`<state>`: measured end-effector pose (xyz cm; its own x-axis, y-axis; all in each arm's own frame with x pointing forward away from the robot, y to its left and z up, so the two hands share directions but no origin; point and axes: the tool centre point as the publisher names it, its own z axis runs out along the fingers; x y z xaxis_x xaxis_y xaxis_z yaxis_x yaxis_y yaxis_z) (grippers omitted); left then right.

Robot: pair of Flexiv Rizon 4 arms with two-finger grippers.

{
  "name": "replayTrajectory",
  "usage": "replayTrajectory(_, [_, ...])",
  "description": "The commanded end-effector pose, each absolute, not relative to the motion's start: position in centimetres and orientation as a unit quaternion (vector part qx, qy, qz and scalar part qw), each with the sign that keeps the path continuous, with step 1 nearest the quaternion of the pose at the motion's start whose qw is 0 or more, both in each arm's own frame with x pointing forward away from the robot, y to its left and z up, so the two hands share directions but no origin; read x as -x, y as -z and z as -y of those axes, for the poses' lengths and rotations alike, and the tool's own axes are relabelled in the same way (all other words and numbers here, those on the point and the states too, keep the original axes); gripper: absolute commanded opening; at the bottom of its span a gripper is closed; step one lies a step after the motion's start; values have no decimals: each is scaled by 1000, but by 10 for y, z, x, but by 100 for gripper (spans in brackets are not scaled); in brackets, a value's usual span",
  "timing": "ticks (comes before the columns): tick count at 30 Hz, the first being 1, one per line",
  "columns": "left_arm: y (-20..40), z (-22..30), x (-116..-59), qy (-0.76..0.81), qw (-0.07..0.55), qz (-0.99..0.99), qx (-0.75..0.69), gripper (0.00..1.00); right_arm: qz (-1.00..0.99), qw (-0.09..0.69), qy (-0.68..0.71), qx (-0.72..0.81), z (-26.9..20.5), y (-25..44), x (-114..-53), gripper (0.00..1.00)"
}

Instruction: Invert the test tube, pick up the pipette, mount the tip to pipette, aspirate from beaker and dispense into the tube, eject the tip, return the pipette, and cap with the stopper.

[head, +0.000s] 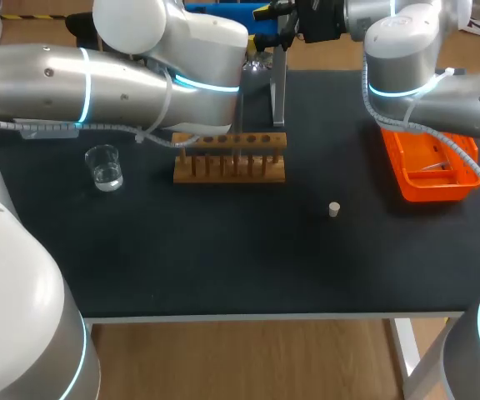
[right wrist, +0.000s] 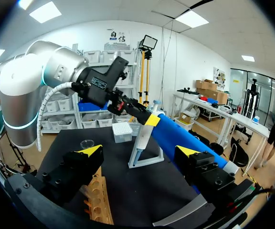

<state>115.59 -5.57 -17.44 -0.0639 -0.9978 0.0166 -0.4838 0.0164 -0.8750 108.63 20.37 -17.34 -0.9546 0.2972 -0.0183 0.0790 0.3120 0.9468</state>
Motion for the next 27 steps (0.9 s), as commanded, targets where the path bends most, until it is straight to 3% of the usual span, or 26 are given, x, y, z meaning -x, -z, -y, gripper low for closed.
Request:
replayTrajectory(1, [159,51,-1137,385,338,-640,573,100,-805,95,-574,-117,-203,173,-1086,100])
replayTrajectory(5, [145,47,-1121,427,324,-663,523,100,-805,95,-574,-117,-203,173,-1086,100])
replayTrajectory(16, [132,61,-1069,508,212,-773,314,100,-805,95,-574,-117,-203,173,-1086,100])
replayTrajectory(27, [132,61,-1069,508,212,-773,314,100,-805,95,-574,-117,-203,173,-1086,100])
